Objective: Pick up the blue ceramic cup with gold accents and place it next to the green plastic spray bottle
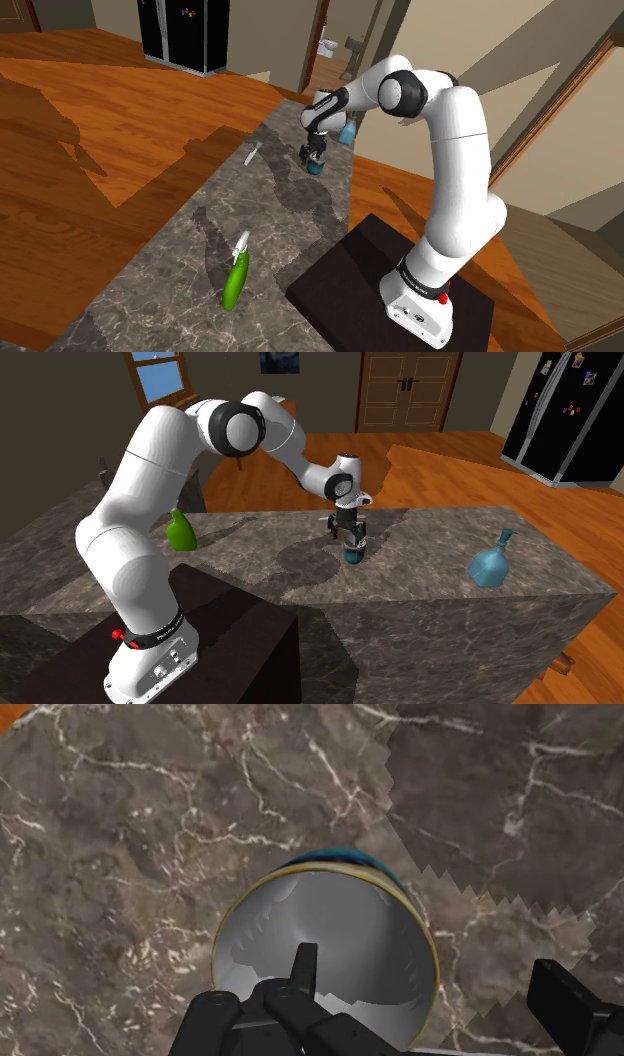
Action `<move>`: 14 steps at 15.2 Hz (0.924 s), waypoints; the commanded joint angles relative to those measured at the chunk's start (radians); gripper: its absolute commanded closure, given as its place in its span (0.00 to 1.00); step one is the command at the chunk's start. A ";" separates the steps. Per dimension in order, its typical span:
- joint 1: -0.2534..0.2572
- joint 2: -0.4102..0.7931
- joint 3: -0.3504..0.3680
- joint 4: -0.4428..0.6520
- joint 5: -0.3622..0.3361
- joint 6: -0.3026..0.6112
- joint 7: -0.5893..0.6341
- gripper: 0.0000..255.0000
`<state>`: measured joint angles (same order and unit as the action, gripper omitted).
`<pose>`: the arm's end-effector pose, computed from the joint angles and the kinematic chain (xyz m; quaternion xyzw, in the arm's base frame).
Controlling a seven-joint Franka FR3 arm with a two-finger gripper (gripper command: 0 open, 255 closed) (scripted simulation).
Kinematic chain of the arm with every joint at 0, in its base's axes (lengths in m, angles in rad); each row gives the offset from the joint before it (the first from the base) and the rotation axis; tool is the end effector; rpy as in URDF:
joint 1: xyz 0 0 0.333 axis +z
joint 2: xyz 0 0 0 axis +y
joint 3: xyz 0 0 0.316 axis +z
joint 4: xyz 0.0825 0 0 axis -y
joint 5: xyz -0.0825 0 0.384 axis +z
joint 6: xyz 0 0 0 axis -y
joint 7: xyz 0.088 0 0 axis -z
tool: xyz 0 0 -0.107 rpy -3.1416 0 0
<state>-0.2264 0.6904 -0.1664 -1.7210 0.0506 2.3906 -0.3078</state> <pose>0.6223 -0.2466 0.1895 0.9984 -0.0426 -0.0173 0.0318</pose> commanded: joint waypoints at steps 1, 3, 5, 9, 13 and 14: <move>-0.003 0.017 0.002 0.005 0.002 0.012 -0.002 0.00; -0.003 0.017 0.002 0.005 0.002 0.012 -0.002 0.00; -0.003 0.017 0.002 0.005 0.002 0.012 -0.002 0.00; -0.003 0.017 0.002 0.005 0.002 0.012 -0.002 1.00; -0.003 0.017 0.002 0.005 0.002 0.012 -0.002 1.00; -0.003 0.017 0.002 0.005 0.002 0.012 -0.002 1.00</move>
<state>-0.2293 0.7071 -0.1644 -1.7155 0.0529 2.4027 -0.3095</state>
